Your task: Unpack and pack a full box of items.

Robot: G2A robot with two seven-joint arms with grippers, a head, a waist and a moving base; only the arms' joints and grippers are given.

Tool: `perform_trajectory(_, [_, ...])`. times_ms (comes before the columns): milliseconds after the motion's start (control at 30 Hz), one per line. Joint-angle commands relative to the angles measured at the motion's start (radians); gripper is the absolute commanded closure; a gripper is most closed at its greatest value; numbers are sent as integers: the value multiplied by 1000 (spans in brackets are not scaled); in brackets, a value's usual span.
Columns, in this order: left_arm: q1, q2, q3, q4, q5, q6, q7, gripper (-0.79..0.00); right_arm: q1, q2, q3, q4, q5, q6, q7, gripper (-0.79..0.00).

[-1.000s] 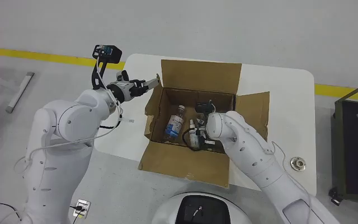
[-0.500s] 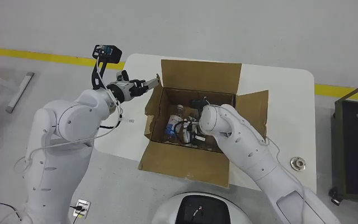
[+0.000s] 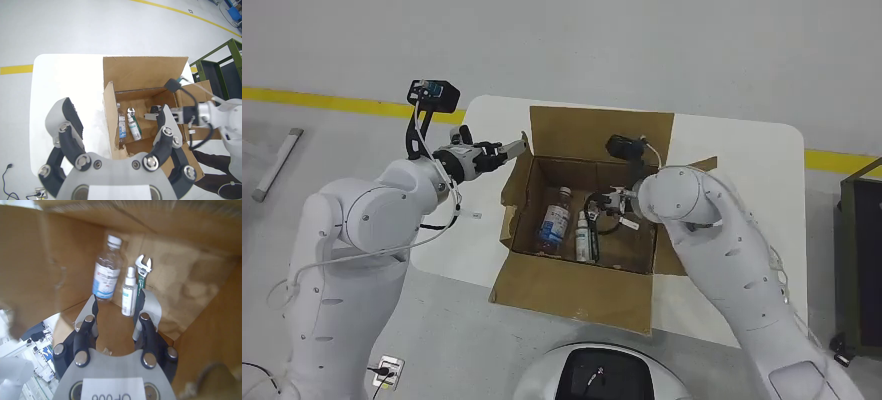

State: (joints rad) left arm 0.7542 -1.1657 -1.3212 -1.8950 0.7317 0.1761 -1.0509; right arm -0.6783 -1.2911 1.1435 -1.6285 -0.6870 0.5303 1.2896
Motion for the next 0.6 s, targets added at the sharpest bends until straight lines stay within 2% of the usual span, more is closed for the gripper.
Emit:
perform_trajectory(0, [0, 0, 0, 0, 0, 0, 0, -785, -39, 26, 111, -131, -22, -17, 18, -231])
perform_trajectory(67, [0, 0, 0, 0, 0, 0, 0, -785, -82, 49, 211, -228, -38, -47, 47, -55])
perform_trajectory(100, [0, 0, 0, 0, 0, 0, 0, -785, -102, 60, 264, -272, -49, -65, 66, 0])
perform_trajectory(367, [0, 0, 0, 0, 0, 0, 0, -785, -296, 120, 608, -532, -241, -234, 235, 0])
perform_trajectory(567, [0, 0, 0, 0, 0, 0, 0, -785, -509, 152, 747, -654, -367, -246, 246, 0])
